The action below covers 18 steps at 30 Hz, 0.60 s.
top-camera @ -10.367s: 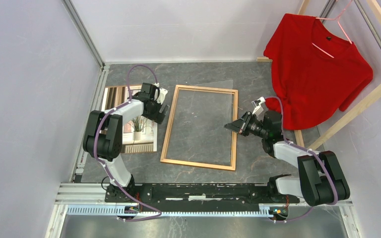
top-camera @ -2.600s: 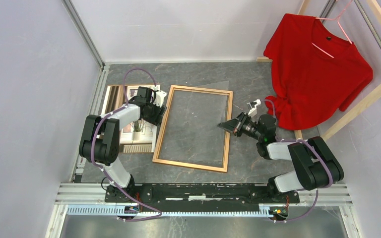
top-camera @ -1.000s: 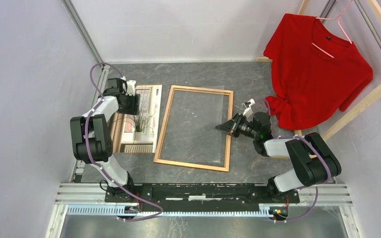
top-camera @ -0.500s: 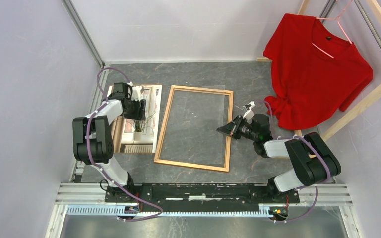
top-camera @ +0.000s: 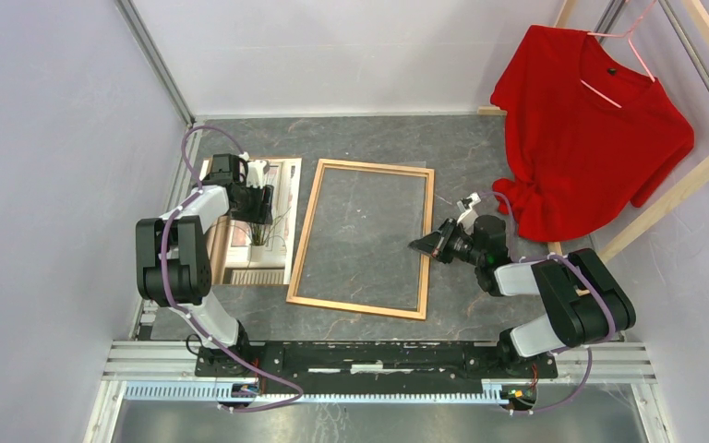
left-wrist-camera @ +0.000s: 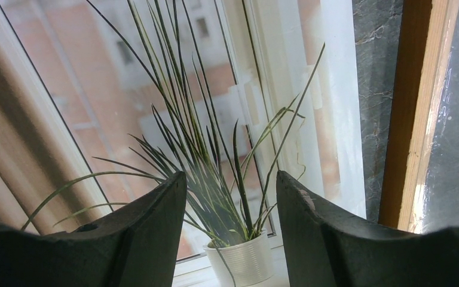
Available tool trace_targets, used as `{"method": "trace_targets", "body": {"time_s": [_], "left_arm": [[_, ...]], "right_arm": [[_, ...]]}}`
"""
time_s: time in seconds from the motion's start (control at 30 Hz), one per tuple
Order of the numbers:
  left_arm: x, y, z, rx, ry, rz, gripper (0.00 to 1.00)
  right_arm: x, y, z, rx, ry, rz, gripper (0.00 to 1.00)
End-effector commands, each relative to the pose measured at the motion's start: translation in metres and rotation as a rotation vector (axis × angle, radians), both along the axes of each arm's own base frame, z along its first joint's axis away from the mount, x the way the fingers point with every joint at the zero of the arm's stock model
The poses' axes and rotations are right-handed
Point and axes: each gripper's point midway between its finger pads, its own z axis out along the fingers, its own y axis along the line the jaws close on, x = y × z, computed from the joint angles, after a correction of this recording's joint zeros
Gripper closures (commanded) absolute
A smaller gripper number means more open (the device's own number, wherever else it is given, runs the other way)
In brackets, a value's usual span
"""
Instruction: Put the photo into the frame
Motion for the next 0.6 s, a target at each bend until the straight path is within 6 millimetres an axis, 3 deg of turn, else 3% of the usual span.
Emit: {"method": "trace_targets", "body": {"time_s": [0.0, 0.57], "left_arm": [[0.0063, -0.0014, 0.0116, 0.012, -0.055, -0.045, 0.36], [0.0058, -0.001, 0.0116, 0.018, -0.056, -0.055, 0.36]], "right_arm": [[0.0071, -0.0027, 0.0113, -0.003, -0.072, -0.011, 1.0], [0.0031, -0.0085, 0.0032, -0.006, -0.045, -0.035, 1.0]]}}
